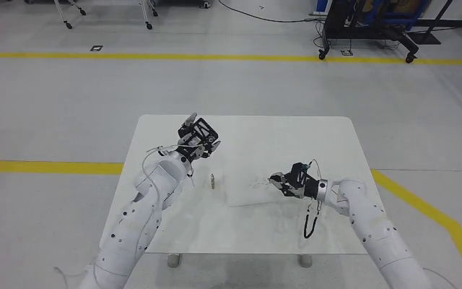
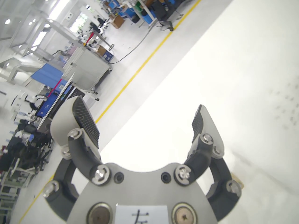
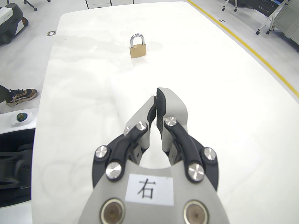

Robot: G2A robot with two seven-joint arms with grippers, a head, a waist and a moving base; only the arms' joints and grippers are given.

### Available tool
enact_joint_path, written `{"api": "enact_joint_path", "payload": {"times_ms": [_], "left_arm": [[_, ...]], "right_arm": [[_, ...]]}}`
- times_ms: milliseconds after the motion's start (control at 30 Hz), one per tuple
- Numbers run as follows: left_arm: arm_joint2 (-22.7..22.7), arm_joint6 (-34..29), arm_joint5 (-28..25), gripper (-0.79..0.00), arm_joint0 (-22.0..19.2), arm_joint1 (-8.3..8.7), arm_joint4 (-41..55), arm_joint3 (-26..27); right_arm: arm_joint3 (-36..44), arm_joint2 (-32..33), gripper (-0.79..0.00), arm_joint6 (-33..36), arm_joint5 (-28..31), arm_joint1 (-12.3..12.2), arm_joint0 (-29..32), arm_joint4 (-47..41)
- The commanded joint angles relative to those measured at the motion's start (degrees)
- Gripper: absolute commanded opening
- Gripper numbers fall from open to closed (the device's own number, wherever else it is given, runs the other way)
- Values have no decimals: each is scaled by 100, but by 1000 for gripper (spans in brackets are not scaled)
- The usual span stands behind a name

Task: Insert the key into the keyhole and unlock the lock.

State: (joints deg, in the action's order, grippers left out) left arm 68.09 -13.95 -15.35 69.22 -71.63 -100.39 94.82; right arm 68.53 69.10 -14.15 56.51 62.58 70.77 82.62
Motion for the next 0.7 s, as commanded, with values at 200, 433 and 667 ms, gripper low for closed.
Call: {"api": "enact_joint_path", "payload": {"times_ms": [200, 433, 667], "left_arm": [[249, 57, -50, 0, 252, 34, 110, 184], [249, 57, -50, 0, 252, 34, 110, 184], [418, 622, 19, 0, 528, -26, 1726, 298]], "right_arm": [[-719, -346, -785, 1021, 149, 236, -513, -3175], [-809, -424, -785, 1522, 149, 261, -661, -4083], [-757, -434, -785, 1402, 70, 279, -566, -4238]]}}
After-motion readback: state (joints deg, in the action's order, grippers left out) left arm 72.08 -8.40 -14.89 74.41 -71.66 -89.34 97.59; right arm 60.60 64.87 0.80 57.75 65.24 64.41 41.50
